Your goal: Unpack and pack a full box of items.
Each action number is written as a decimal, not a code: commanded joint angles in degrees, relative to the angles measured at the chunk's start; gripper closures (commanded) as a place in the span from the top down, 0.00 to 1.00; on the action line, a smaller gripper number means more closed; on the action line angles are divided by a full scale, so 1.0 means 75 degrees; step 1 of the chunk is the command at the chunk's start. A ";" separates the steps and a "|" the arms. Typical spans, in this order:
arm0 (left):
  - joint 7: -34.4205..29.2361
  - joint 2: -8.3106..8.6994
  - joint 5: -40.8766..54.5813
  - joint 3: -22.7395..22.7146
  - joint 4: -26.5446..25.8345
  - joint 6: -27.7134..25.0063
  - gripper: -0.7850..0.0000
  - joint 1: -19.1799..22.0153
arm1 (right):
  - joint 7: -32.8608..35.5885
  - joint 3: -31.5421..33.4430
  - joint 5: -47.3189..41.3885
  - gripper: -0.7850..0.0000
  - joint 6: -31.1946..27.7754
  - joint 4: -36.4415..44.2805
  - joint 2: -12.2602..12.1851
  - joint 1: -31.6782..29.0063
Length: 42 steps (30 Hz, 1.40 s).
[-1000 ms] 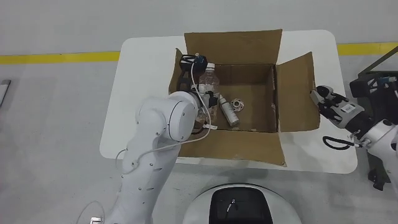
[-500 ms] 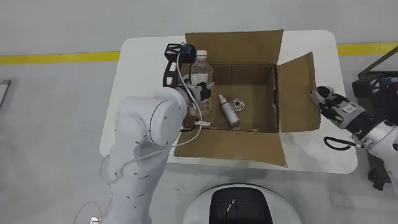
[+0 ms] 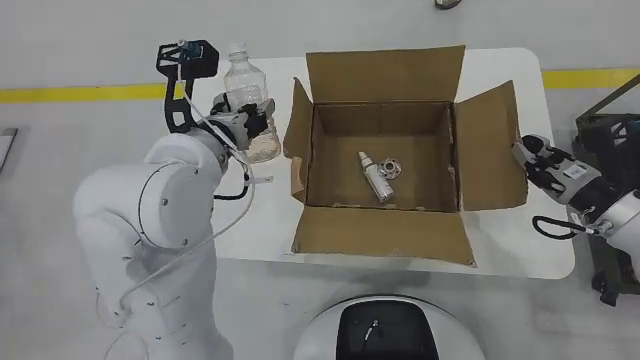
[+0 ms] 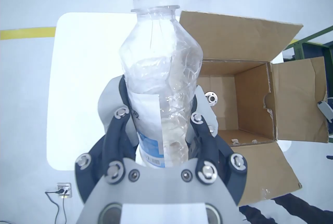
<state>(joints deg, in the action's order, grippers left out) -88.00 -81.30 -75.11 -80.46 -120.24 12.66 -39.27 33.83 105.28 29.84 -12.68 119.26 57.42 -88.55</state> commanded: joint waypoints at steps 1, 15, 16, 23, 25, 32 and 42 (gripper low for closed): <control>0.0000 0.0043 -0.0142 -0.0253 0.0022 -0.0009 0.00 -0.0109 | 0.0004 0.0069 -0.0017 0.00 -0.0019 -0.0033 -0.0005 -0.0001; 0.0000 0.0226 -0.0360 -0.0172 0.1870 -0.0397 0.00 -0.1174 | 0.0190 0.0482 -0.0121 0.00 -0.0246 -0.0291 -0.0058 0.0059; 0.0000 0.0224 -0.0393 -0.0062 0.2037 -0.0385 0.00 -0.1173 | 0.0202 0.0489 -0.0126 0.00 -0.0257 -0.0307 -0.0062 0.0070; 0.0000 0.0209 -0.0388 0.0098 0.2347 -0.0255 0.00 -0.1176 | 0.0192 0.0454 -0.0149 0.00 -0.0342 -0.0394 -0.0077 0.0133; 0.0000 0.0209 -0.0388 0.0098 0.2347 -0.0255 0.00 -0.1176 | 0.0192 0.0454 -0.0149 0.00 -0.0342 -0.0394 -0.0077 0.0133; 0.0137 0.0209 -0.0334 0.0145 0.2340 -0.0364 0.00 -0.1241 | 0.0192 0.0454 -0.0149 0.00 -0.0342 -0.0394 -0.0077 0.0133; 0.0678 0.0311 -0.1014 0.0278 0.3066 -0.1291 0.00 -0.1534 | 0.0109 0.0441 -0.0151 0.00 -0.0329 -0.0408 -0.0072 0.0111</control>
<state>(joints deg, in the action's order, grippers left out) -83.32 -79.05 -81.94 -78.54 -98.17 3.77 -50.66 35.20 108.66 28.71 -15.22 116.28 56.85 -87.59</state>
